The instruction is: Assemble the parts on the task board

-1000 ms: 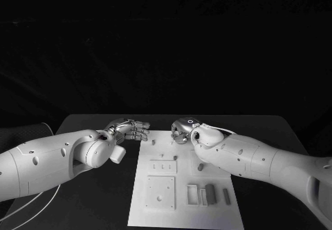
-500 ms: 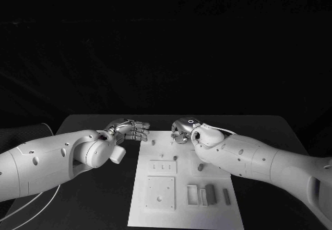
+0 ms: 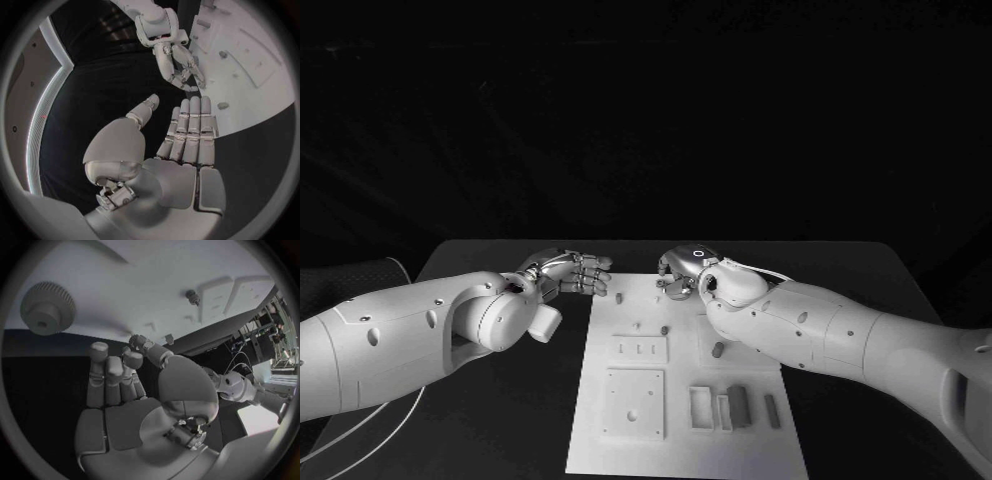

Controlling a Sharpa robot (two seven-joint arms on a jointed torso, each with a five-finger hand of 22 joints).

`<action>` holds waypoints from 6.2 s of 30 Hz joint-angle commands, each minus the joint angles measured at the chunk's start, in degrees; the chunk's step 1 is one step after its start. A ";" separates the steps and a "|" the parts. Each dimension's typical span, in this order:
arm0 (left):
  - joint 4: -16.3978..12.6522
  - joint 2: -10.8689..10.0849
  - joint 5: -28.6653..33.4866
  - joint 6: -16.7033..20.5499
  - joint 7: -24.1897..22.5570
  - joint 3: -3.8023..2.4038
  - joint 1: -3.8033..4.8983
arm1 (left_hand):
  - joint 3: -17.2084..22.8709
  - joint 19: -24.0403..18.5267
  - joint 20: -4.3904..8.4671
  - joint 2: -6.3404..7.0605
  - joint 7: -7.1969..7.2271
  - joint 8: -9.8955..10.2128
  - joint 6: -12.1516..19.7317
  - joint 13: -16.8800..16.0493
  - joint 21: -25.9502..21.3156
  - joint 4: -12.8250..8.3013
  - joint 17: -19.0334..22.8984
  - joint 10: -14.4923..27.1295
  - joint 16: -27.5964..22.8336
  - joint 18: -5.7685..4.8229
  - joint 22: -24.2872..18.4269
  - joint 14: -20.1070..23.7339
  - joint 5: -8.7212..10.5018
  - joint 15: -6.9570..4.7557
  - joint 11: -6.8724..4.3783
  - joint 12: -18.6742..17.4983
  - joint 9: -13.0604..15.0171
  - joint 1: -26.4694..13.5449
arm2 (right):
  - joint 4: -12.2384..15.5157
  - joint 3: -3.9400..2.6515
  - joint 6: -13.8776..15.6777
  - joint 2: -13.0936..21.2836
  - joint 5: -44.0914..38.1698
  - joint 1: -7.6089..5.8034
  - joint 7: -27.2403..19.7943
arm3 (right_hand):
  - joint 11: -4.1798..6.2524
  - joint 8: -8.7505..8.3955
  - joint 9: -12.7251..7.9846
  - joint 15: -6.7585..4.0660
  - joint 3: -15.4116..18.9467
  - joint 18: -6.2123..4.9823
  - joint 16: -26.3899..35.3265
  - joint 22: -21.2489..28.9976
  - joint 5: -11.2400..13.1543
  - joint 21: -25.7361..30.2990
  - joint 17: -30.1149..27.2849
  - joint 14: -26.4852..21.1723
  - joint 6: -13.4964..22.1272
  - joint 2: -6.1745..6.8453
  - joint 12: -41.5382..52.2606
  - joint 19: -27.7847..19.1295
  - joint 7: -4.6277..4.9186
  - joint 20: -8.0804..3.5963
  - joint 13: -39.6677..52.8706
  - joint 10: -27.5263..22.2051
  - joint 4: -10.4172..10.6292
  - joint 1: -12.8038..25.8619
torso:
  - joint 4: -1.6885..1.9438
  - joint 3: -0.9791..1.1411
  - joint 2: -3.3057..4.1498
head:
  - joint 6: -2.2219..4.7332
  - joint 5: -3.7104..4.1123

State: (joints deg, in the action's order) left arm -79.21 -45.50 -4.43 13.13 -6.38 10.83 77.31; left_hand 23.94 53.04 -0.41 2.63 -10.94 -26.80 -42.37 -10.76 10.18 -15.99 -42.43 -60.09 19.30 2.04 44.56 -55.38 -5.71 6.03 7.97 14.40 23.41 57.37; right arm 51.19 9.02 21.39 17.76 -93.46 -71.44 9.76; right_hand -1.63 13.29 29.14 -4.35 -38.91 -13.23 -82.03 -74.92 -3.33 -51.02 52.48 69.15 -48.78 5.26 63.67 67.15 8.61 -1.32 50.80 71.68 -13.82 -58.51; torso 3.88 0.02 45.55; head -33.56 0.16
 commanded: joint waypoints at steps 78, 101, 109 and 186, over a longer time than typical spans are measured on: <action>2.85 -0.05 -0.90 -1.07 -0.82 -0.04 0.05 | -0.21 0.50 -0.03 0.25 -0.24 0.47 -0.09 -0.29 -0.53 -0.11 -0.40 -0.24 -0.71 1.12 0.00 -0.42 0.43 0.12 0.06 -0.49 0.18 -0.19 | 0.43 -3.06 -17.46 8.90 9.35 -3.46 -3.53 | -1.96 -2.30 -0.13 1.92 9.38 -1.77 -2.30 -1.15 -0.38 -0.10 0.17 -3.70 9.28 1.94 4.39 -2.93 1.54 0.69 0.79 -6.18 -1.17 1.60 | -1.62 0.62 -0.62 | 1.59 1.21; 2.81 0.23 -0.91 -1.15 -0.79 -0.04 0.05 | -0.21 0.50 -0.04 0.22 -0.25 0.51 -0.07 -0.35 -0.58 -0.07 -0.49 -0.24 -0.80 1.11 0.01 -0.42 0.43 0.13 0.08 -0.58 0.21 -0.22 | -2.40 -2.78 -17.80 7.27 9.35 -2.52 -3.91 | -0.69 -1.02 -0.12 0.65 9.83 -1.77 -2.37 -1.03 -0.80 -0.35 -0.26 -3.33 6.98 0.48 3.95 -2.77 0.26 0.43 -0.03 -5.17 -2.13 2.26 | -1.71 0.64 -0.70 | 1.63 0.86; 2.85 0.30 -0.90 -1.16 -0.78 -0.04 0.05 | -0.22 0.50 -0.04 0.21 -0.25 0.53 -0.07 -0.38 -0.60 -0.05 -0.52 -0.24 -0.83 1.11 0.02 -0.43 0.44 0.14 0.08 -0.61 0.22 -0.24 | -3.44 -2.78 -18.43 6.82 9.35 -2.21 -3.98 | -0.70 -1.07 -0.19 0.65 9.85 -1.77 -2.37 -1.03 -0.80 -0.35 -0.29 -3.32 7.06 0.41 3.92 -2.76 0.28 0.43 -0.06 -5.13 -2.11 2.35 | -1.71 0.62 -0.68 | 1.57 0.81; 2.02 -0.39 -0.90 -0.94 -0.71 -0.04 0.07 | -0.18 0.54 -0.04 0.17 -0.21 0.59 -0.20 -0.63 -0.74 -0.05 -0.86 -0.36 -1.14 1.11 0.07 -0.51 0.43 0.13 0.05 -0.83 0.38 -0.20 | 5.34 -2.94 -10.30 10.14 4.89 -3.27 -0.13 | -1.13 0.85 -1.08 1.09 9.20 -1.77 -5.16 -1.07 -5.37 -2.67 4.64 1.92 1.95 -1.88 6.53 -0.31 0.69 -1.10 1.12 -1.97 -2.68 0.83 | -1.89 0.70 -0.71 | 1.39 0.87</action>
State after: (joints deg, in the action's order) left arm -76.95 -45.92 -5.18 12.80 -6.59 10.85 77.31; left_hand 23.94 53.04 -0.41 2.63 -10.94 -26.35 -42.37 -11.33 9.74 -15.99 -43.20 -60.09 18.40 2.13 44.56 -55.59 -5.50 6.24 7.97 13.97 23.73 57.37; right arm 56.51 6.07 10.62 27.89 -87.48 -74.73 9.03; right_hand -2.74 14.29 28.11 -3.12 -29.50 -11.92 -86.88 -74.90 -8.99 -53.45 57.14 70.80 -46.65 2.80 69.93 66.83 8.95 -2.06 51.98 69.34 -16.61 -57.70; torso 2.02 0.72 44.82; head -32.24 0.94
